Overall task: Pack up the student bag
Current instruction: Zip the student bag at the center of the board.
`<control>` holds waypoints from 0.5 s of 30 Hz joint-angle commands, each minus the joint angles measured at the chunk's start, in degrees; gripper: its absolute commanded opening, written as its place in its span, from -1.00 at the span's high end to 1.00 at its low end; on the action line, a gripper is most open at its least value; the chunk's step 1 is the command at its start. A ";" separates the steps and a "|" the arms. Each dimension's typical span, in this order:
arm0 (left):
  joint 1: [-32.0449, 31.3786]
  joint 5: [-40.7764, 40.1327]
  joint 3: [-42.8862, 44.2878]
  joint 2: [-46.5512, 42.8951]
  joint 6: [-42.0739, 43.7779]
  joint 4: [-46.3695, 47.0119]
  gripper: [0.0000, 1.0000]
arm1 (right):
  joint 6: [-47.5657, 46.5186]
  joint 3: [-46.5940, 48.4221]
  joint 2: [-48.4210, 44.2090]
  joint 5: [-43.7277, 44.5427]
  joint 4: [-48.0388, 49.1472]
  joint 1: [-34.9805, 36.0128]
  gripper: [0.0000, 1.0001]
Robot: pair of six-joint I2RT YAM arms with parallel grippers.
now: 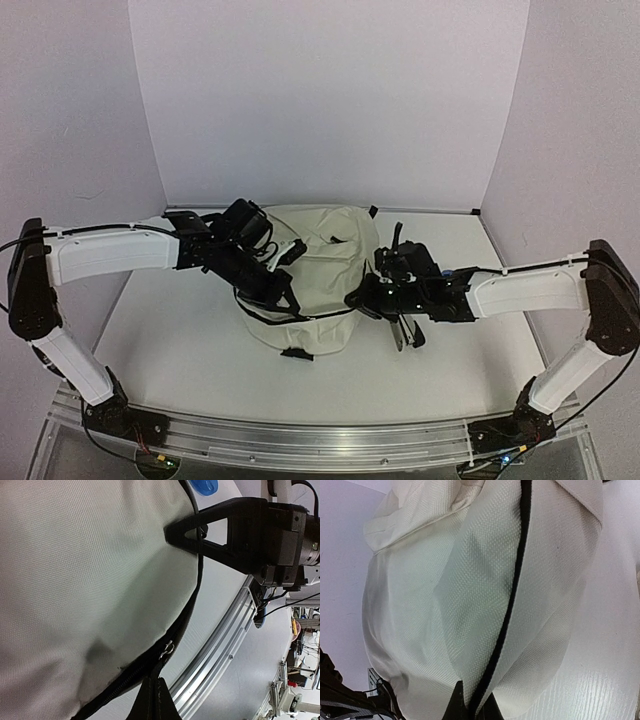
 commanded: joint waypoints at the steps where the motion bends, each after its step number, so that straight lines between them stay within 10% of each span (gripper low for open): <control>1: -0.28 -1.50 -1.14 -4.01 -0.27 2.30 1.00 | 0.25 0.66 0.57 2.03 1.11 -2.37 1.00; 15: -0.28 -6.58 -3.40 -7.76 1.51 2.55 1.00 | -0.80 -1.31 0.63 0.52 1.19 -9.71 1.00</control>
